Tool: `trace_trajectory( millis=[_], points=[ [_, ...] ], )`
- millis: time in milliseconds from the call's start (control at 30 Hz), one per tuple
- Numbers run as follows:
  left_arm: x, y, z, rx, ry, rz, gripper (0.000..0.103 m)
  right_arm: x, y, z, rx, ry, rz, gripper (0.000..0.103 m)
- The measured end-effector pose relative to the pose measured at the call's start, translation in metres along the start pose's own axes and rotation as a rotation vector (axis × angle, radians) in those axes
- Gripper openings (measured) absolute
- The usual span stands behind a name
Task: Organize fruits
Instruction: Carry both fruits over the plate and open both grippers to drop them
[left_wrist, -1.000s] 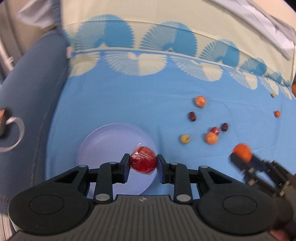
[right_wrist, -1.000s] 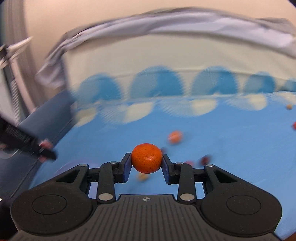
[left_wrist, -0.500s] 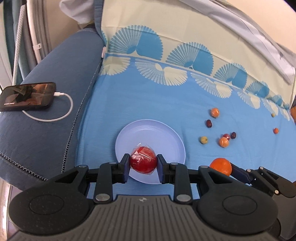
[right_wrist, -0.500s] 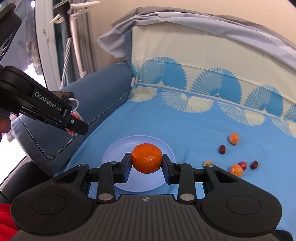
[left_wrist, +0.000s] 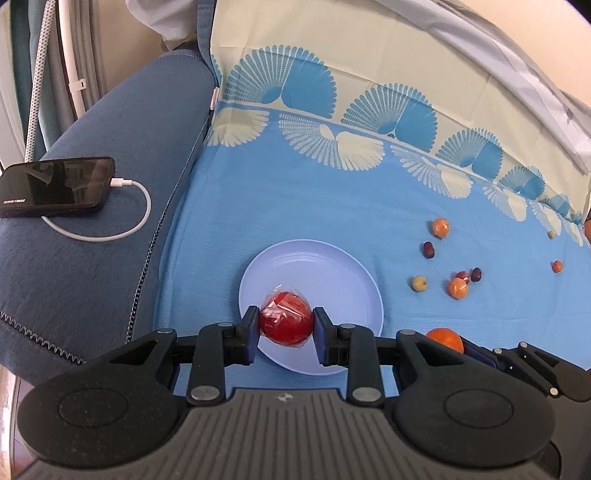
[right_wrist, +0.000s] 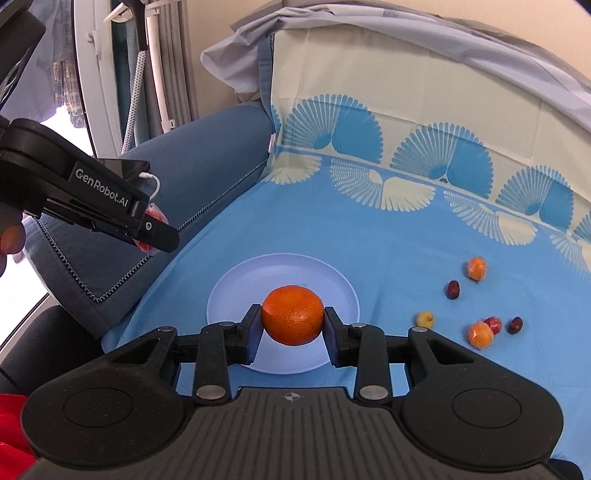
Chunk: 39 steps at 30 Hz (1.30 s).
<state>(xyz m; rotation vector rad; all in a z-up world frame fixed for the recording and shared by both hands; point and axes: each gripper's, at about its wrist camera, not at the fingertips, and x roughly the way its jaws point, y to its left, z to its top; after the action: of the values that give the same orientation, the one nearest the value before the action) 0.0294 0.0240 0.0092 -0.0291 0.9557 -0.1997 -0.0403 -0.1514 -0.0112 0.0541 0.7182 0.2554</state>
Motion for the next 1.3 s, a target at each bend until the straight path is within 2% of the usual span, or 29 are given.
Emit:
trace_trajectory(
  millis=[300, 833, 1067, 1100, 1133, 1167, 1200, 1233, 1267, 1300],
  points=[
    [0.046, -0.002, 0.019, 0.020, 0.034, 0.015, 0.033, 0.042, -0.005, 0.005, -0.009, 0.057, -0.017, 0.037],
    [0.156, -0.001, 0.015, 0.112, 0.241, 0.050, 0.033, 0.132, -0.024, -0.008, -0.014, 0.223, -0.031, 0.037],
    [0.178, -0.005, 0.019, 0.137, 0.261, 0.053, 0.034, 0.154, -0.033, -0.010, -0.020, 0.244, -0.024, 0.037],
    [0.178, -0.005, 0.021, 0.136, 0.257, 0.050, 0.038, 0.155, -0.033, -0.010, -0.024, 0.244, -0.018, 0.038],
    [0.178, -0.004, 0.023, 0.131, 0.252, 0.038, 0.059, 0.157, -0.033, -0.009, -0.029, 0.243, -0.011, 0.038],
    [0.175, -0.004, 0.026, 0.124, 0.243, 0.031, 0.086, 0.155, -0.033, -0.008, -0.033, 0.240, -0.008, 0.045],
    [0.170, -0.004, 0.029, 0.114, 0.227, 0.039, 0.096, 0.155, -0.032, -0.005, -0.040, 0.235, -0.013, 0.061],
    [0.161, -0.003, 0.032, 0.102, 0.192, 0.058, 0.103, 0.152, -0.032, -0.002, -0.044, 0.226, -0.023, 0.069],
    [0.153, -0.003, 0.033, 0.098, 0.159, 0.070, 0.103, 0.147, -0.031, 0.002, -0.048, 0.209, -0.034, 0.084],
    [0.145, -0.003, 0.034, 0.109, 0.146, 0.075, 0.103, 0.142, -0.030, 0.005, -0.052, 0.195, -0.042, 0.092]
  ],
)
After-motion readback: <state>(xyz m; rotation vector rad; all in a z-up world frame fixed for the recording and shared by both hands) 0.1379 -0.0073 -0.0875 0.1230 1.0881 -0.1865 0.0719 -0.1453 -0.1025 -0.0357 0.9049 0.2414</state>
